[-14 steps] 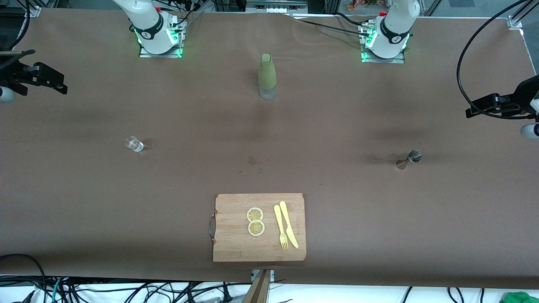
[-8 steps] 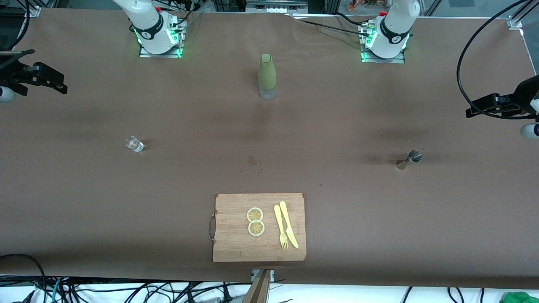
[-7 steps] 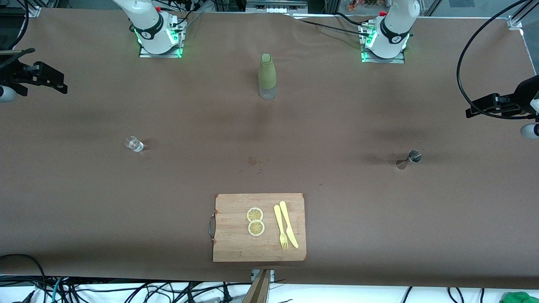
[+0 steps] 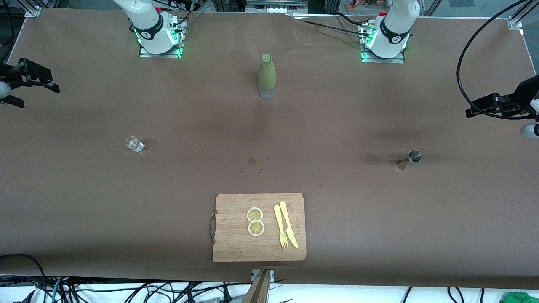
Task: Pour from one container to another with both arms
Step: 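Move the right gripper toward the glass beaker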
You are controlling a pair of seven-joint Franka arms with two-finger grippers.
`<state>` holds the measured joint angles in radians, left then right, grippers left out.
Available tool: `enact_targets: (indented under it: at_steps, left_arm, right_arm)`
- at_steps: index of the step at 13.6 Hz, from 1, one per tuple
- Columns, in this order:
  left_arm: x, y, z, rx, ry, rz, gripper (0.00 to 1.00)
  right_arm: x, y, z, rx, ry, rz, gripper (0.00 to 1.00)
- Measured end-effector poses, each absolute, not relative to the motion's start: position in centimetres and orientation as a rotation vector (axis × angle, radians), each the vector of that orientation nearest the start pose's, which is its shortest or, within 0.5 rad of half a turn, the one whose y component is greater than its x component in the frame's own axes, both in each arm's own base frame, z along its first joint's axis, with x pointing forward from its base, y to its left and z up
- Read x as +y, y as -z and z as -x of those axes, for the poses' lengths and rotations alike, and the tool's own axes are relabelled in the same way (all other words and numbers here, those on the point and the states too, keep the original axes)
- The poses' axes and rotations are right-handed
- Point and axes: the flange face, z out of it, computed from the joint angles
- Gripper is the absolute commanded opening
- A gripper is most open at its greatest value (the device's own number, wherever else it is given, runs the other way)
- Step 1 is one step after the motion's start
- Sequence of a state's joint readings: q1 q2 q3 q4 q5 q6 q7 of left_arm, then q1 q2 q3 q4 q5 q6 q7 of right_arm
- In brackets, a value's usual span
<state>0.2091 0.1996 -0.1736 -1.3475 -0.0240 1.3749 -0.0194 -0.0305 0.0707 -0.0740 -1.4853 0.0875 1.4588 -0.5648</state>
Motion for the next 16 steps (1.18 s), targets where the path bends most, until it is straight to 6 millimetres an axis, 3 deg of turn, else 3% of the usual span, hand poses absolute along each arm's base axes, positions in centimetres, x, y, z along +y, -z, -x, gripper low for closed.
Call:
enact_targets:
  at_steps: [5,12,16]
  left_arm:
    - [2.9,-59.9,-59.2,-0.084,-0.270,3.189,1.00]
    - [2.9,-59.9,-59.2,-0.084,-0.270,3.189,1.00]
    - [2.9,-59.9,-59.2,-0.084,-0.272,3.189,1.00]
  right_arm:
    - [-9.9,-57.7,-57.2,-0.939,-0.027,2.697,1.00]
    - [-17.3,-47.8,-58.0,-1.192,0.205,2.286,1.00]
    - [-19.1,-42.7,-58.4,-1.255,0.285,2.150,1.00]
